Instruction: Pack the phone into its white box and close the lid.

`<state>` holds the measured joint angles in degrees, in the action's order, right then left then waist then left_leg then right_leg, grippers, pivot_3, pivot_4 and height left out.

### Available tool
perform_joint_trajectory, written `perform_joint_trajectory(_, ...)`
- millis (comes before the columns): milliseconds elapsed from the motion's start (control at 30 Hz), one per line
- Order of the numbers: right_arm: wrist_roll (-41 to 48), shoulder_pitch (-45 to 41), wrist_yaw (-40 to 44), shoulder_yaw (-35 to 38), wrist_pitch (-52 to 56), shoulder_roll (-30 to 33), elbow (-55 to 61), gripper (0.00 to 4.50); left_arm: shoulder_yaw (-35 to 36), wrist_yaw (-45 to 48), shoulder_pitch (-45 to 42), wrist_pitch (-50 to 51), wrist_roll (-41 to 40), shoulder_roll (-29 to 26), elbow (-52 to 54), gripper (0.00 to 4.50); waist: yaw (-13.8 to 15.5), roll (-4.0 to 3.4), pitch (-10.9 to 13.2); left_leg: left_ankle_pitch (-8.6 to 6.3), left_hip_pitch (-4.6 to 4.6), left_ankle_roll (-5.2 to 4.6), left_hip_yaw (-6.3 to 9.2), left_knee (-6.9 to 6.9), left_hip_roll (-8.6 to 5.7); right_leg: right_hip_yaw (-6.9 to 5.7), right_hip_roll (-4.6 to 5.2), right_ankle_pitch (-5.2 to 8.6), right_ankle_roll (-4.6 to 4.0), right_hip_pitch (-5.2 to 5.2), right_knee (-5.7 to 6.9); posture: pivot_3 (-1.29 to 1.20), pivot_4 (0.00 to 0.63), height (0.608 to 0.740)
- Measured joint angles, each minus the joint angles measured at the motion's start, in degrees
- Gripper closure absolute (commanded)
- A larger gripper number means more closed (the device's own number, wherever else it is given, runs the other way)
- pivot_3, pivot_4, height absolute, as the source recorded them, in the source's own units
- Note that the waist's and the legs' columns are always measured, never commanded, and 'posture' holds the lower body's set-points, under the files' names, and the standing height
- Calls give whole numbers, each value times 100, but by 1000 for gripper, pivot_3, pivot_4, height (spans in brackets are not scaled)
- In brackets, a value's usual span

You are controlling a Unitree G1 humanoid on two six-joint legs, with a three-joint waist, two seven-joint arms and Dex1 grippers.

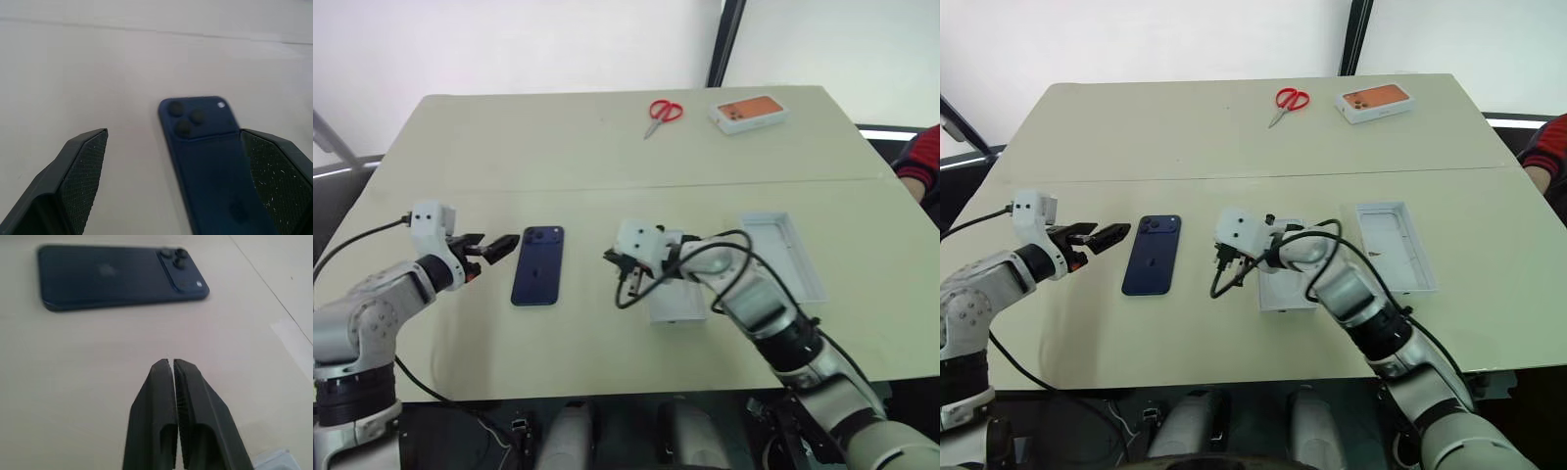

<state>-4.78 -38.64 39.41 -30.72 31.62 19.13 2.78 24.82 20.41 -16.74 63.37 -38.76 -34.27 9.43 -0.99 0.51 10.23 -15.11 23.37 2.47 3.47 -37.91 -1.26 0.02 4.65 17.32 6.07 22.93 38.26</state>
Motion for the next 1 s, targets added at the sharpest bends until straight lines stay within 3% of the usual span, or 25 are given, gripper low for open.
perform_joint_trajectory(200,-784,-350,-522,-527,-547,-788,-1245,4459,303,-472,-461,1068,-200,238,-396,0,-12,10,-6,6,2,11,0,3,1,1,-2,0,0,12,12,0,150,740)
perform_joint_trajectory(467,-1136,-529,-485,-754,-1170,-1317,-1858,4459,400,-330,-830,2244,-470,395,-347,0,2,7,-15,9,0,16,1,4,-2,3,3,0,0,9,12,0,150,740)
perform_joint_trajectory(1000,-1475,-536,-335,-636,-1329,-1392,-2016,4459,776,-251,-746,2663,-991,892,-221,0,22,8,-18,9,-1,19,2,5,-3,3,6,0,0,7,8,0,150,740)
